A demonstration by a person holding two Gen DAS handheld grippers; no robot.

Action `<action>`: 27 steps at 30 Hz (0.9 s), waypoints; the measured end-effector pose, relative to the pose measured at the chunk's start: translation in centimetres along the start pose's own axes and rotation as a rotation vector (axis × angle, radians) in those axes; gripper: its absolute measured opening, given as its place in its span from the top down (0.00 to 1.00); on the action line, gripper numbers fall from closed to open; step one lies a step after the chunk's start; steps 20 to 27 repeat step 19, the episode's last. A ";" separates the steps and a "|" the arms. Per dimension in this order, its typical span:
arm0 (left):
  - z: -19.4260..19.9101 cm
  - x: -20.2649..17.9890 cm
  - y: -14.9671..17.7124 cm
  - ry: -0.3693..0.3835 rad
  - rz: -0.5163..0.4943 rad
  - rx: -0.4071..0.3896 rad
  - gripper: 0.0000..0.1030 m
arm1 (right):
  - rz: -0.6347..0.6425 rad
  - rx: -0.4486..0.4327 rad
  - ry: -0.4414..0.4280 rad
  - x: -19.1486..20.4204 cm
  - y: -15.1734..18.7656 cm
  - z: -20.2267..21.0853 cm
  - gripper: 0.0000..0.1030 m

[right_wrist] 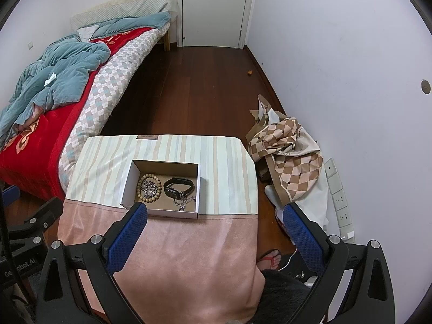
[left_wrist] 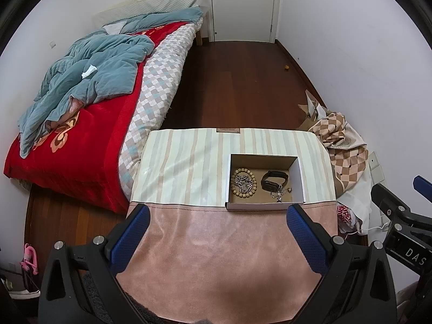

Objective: Organize jewelry

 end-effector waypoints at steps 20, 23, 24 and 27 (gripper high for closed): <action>0.5 -0.1 -0.4 0.005 0.006 -0.013 0.00 | 0.002 0.003 -0.009 0.2 0.2 0.2 0.01; 0.5 -0.1 -0.4 0.005 0.006 -0.013 0.00 | 0.002 0.003 -0.009 0.2 0.2 0.2 0.01; 0.5 -0.1 -0.4 0.005 0.006 -0.013 0.00 | 0.002 0.003 -0.009 0.2 0.2 0.2 0.01; 0.5 -0.1 -0.4 0.005 0.006 -0.013 0.00 | 0.002 0.003 -0.009 0.2 0.2 0.2 0.01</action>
Point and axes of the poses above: each gripper's, at about its wrist camera, not at the fingertips, and z roughly against the way its jaws point, x to its left, y to its underside, the point moved 10 cm from there along -z, roughly the way its jaws point, and after that the axes turned 2 degrees about -z, right-handed, at the moved point
